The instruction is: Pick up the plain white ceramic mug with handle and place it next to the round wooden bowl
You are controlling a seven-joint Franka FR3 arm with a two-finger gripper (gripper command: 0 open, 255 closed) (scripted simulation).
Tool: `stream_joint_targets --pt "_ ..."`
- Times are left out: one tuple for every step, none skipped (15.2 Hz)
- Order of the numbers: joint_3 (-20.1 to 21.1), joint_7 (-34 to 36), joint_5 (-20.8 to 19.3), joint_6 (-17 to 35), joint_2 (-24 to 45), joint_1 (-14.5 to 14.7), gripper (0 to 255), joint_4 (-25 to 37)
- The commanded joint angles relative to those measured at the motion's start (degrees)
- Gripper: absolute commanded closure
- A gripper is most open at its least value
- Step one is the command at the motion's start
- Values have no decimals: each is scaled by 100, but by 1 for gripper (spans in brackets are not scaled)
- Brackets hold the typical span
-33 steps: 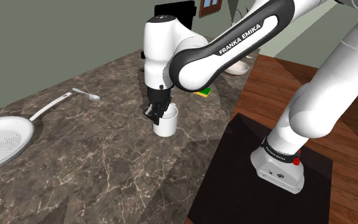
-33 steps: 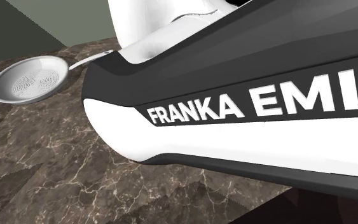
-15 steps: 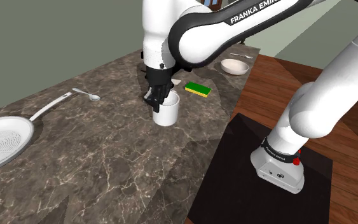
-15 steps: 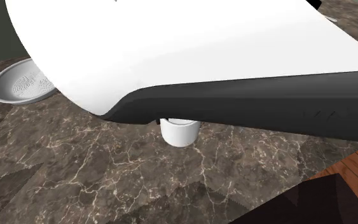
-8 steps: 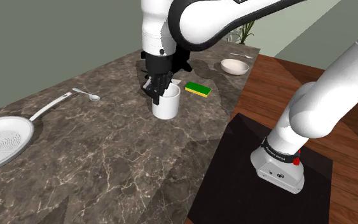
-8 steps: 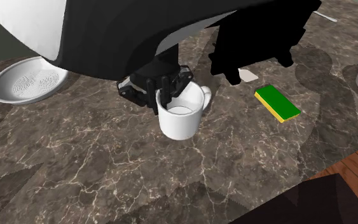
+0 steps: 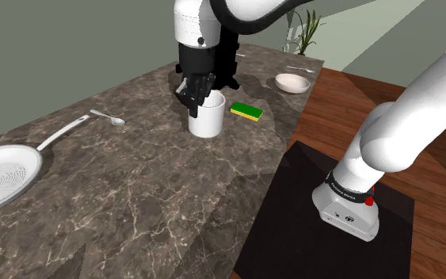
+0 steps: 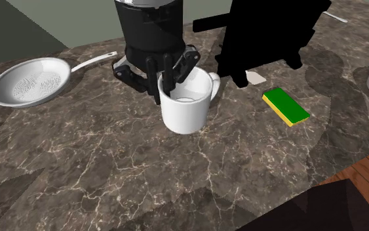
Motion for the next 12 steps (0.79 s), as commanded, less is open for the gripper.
stream_joint_targets --pt "-29 -28 17 -166 -54 -5 255 117" --pt "-37 -31 18 -244 -64 -7 255 185" --pt "-44 -33 19 -321 -73 -9 255 254" --pt "-51 -35 19 -398 -80 -11 255 325" --pt "-56 -36 18 -455 -84 -13 255 377" --pt "-165 -203 57 -453 -198 -51 255 264" --pt "-275 -367 86 -453 -303 -87 255 157" --pt "-383 -529 109 -453 -402 -126 255 56" --pt "-494 -687 125 -454 -493 -163 255 -39" --pt "-602 -844 134 -456 -576 -202 255 -127" --pt "-711 -998 137 -459 -653 -242 255 -208" --pt "-821 -1150 134 -461 -723 -281 255 -284"
